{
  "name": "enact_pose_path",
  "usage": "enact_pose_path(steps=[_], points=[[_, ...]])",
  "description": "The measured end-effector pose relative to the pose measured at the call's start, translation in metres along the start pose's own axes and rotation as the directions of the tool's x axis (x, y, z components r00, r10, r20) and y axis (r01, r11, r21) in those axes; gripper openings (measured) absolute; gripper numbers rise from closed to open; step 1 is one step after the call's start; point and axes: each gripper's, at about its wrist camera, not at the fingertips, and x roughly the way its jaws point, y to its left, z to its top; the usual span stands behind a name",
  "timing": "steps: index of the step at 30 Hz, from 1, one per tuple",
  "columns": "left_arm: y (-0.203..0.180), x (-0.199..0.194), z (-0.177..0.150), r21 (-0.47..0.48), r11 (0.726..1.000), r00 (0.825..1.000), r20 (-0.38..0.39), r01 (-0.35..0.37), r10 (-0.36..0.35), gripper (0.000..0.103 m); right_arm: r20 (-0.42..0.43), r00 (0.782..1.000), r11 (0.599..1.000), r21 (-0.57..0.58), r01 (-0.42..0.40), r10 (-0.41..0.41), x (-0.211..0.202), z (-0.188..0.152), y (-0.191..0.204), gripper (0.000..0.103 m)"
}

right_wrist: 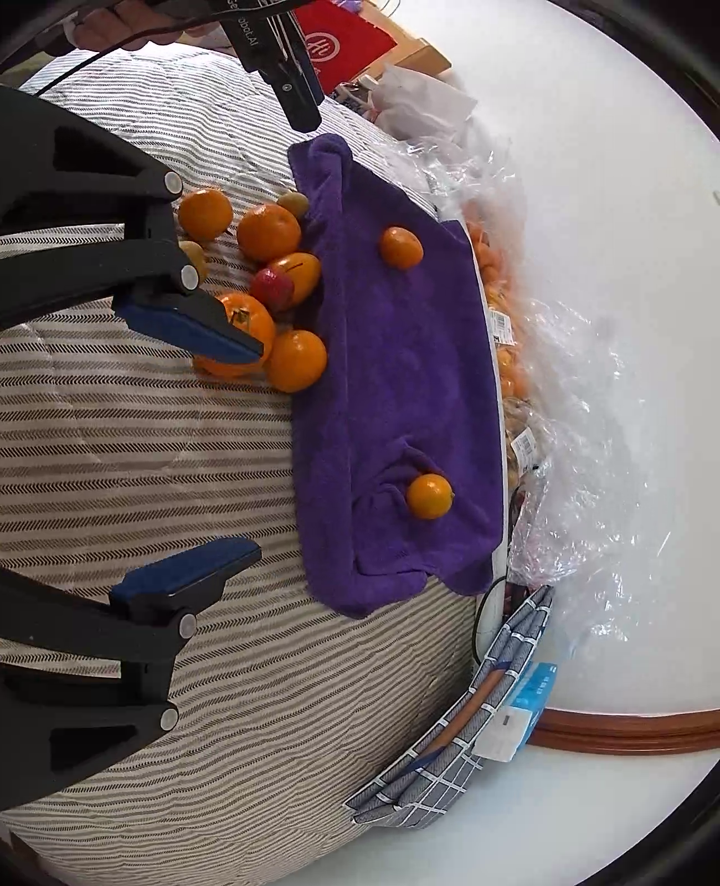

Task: Organize fruits
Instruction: 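Lower the right gripper onto the large stemmed orange and close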

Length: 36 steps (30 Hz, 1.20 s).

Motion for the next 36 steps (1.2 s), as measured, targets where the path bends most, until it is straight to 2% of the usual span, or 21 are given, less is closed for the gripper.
enact_pose_path(steps=[4, 10, 15, 21, 26, 28, 30, 32, 36], points=[[0.010, 0.003, -0.006, 0.005, 0.999, 0.999, -0.008, -0.037, 0.037, 0.052, 0.007, 1.000, 1.000, -0.013, -0.018, 0.018, 0.003, 0.000, 0.013, 0.065], [0.034, 0.013, -0.014, -0.061, 0.998, 0.999, -0.043, -0.013, 0.010, 0.054, 0.007, 1.000, 0.998, -0.049, -0.024, 0.025, 0.014, 0.003, 0.031, 0.065], [0.047, 0.021, -0.023, -0.076, 0.997, 0.998, -0.062, -0.027, 0.022, 0.054, -0.011, 0.999, 0.999, -0.040, -0.036, 0.035, 0.028, 0.001, 0.032, 0.063], [0.052, 0.032, -0.030, -0.111, 0.994, 0.997, -0.078, -0.010, 0.002, 0.054, 0.001, 0.998, 0.997, -0.037, -0.062, 0.062, 0.031, 0.000, 0.031, 0.062], [0.051, 0.037, -0.031, -0.130, 0.991, 0.997, -0.078, -0.014, 0.004, 0.056, -0.035, 0.991, 0.991, -0.031, -0.129, 0.128, 0.035, 0.001, 0.031, 0.058], [0.050, 0.037, -0.029, -0.144, 0.990, 0.997, -0.080, -0.007, -0.004, 0.056, -0.042, 0.992, 0.991, -0.053, -0.122, 0.120, 0.039, -0.002, 0.036, 0.057], [0.048, 0.037, -0.028, -0.141, 0.990, 0.997, -0.077, 0.009, -0.020, 0.056, -0.062, 0.993, 0.992, -0.064, -0.107, 0.103, 0.047, -0.004, 0.039, 0.050], [0.044, 0.037, -0.029, -0.134, 0.990, 0.996, -0.073, 0.031, -0.041, 0.056, -0.077, 0.988, 0.989, -0.045, -0.138, 0.134, 0.051, -0.006, 0.038, 0.042], [0.032, 0.042, -0.028, -0.109, 0.992, 0.995, -0.073, 0.060, -0.068, 0.056, -0.049, 0.991, 0.991, -0.047, -0.123, 0.121, 0.043, -0.010, 0.034, 0.042]])
